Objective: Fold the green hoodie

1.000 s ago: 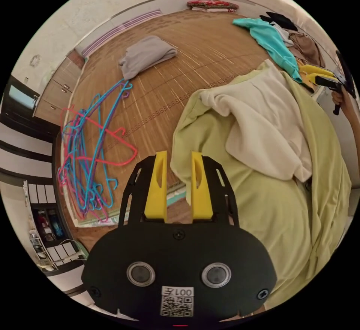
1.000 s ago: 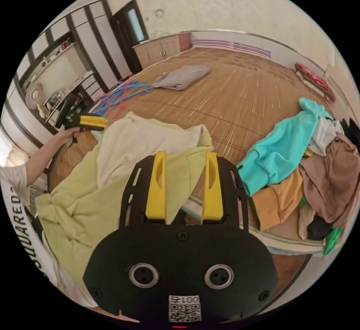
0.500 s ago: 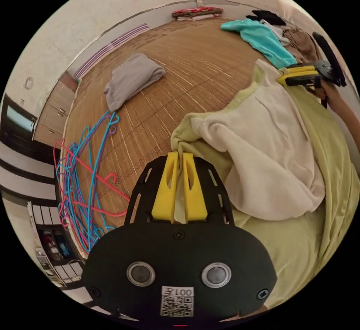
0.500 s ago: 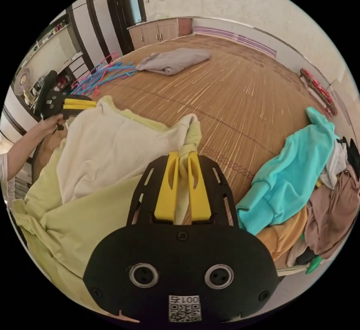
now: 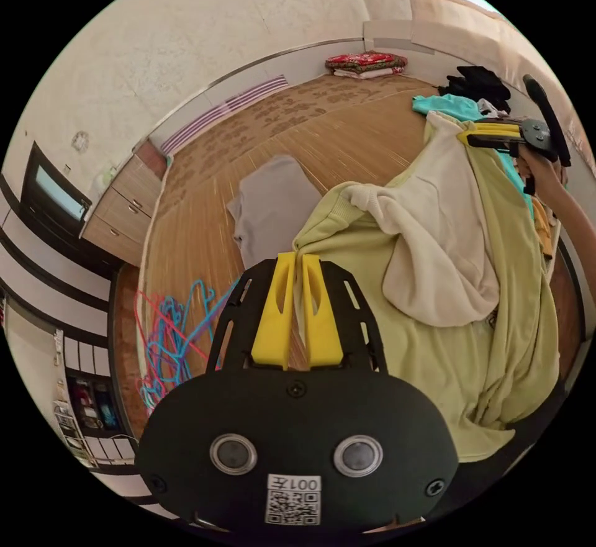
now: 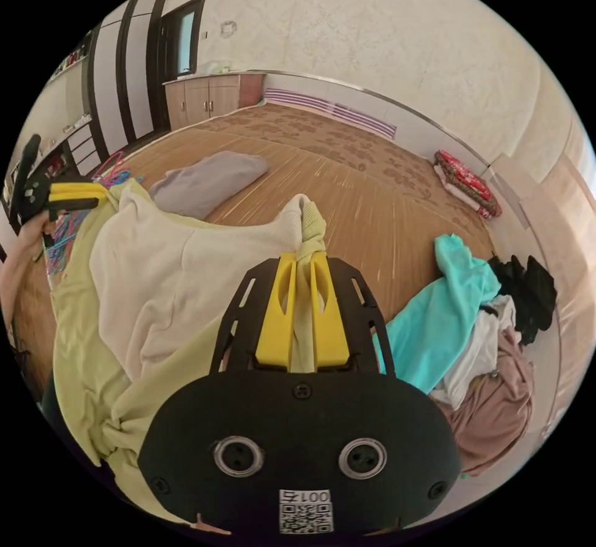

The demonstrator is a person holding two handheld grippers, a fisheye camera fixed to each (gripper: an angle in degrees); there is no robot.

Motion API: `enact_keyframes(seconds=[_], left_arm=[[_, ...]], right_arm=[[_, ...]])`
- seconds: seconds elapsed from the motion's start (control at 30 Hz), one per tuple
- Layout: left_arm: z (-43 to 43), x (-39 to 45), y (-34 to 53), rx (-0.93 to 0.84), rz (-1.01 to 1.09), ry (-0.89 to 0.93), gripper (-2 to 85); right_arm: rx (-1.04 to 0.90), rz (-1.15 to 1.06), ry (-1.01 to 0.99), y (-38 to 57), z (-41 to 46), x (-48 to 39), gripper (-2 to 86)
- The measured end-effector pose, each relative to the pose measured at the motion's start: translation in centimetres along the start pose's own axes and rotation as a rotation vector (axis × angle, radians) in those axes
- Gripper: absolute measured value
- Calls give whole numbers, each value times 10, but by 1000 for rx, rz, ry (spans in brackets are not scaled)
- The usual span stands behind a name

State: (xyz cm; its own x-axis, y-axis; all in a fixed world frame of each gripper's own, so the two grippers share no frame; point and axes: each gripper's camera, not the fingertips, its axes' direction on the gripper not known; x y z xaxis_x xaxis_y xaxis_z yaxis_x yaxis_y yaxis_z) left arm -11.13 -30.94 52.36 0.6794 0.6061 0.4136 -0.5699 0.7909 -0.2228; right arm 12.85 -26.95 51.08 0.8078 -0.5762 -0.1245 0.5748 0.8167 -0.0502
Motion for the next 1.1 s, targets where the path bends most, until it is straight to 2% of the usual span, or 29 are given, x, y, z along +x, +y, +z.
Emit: enact_keyframes(seconds=[0.13, 0.27, 0.37, 0.47, 0.53, 0.57, 0.63, 0.7, 0.8, 0.87, 0.97, 1.1], left_arm=[[25, -13, -65, -24, -16, -57, -7], [89, -20, -99, -103, -63, -35, 2], [126, -12, -93, -182, -95, 33, 36], [124, -7, -70, -155, -77, -126, 59], [105, -6, -54, -95, -25, -186, 60], [89, -4, -43, -64, 21, -193, 60], [62, -1, -27, -23, 62, -132, 61], [32, 18, -2, 5, 132, 125, 59], [18, 69, 23, -44, 241, 428, 57], [22, 103, 34, -96, 297, 510, 62], [45, 138, 43, -198, 331, 520, 74], [83, 158, 48, -343, 311, 488, 49]], right_arm=[[7, 12, 87, -44, 16, 9, 29], [-132, 22, 40, -78, 61, 22, 42], [-163, -7, 16, -71, 70, 21, 55], [-95, -73, 43, -44, 45, 12, 57], [-43, -146, -40, -21, 18, -3, 59], [-23, -213, -145, -4, 0, -18, 62], [-13, -309, -277, 24, -27, -46, 71], [2, -422, -364, 60, -60, -94, 80], [-27, -520, -465, 96, -86, -158, 86], [-66, -625, -477, 114, -91, -197, 90], [-138, -821, -354, 139, -82, -250, 96], [-191, -868, -331, 150, -62, -280, 91]])
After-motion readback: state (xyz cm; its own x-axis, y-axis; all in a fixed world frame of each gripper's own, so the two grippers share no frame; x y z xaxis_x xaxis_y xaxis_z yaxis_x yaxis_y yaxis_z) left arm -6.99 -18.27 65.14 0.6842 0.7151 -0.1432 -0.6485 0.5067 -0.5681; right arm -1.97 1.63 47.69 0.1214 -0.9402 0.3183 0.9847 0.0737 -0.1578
